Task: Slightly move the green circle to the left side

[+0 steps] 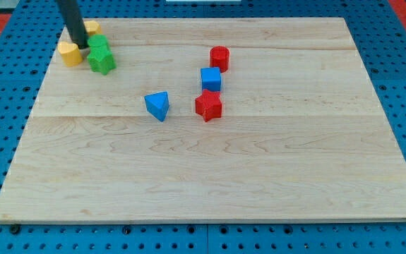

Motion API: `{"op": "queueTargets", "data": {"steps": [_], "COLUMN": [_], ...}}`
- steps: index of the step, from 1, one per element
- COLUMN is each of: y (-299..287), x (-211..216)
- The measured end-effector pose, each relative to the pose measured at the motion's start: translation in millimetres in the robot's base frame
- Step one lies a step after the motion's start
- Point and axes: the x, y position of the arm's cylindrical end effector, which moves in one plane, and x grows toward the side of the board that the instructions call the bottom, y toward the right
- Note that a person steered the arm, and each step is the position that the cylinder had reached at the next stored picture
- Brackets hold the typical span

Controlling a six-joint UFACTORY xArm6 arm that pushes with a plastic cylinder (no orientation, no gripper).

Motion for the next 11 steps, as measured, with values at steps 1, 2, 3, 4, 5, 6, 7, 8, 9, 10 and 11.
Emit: {"op": "queueTargets", "data": {"steps": [1,2,3,4,5,6,7,8,9,10,11], "y": [13.5,81.6,96.3,145.9,224.5,182.2,162.1,164.7,106.3,81.4,82.3], "x": [0.1,3.9,-3.1,-35.5,-13.3,14.7,15.1,-8.0,-20.0,-16.1,13.8]}}
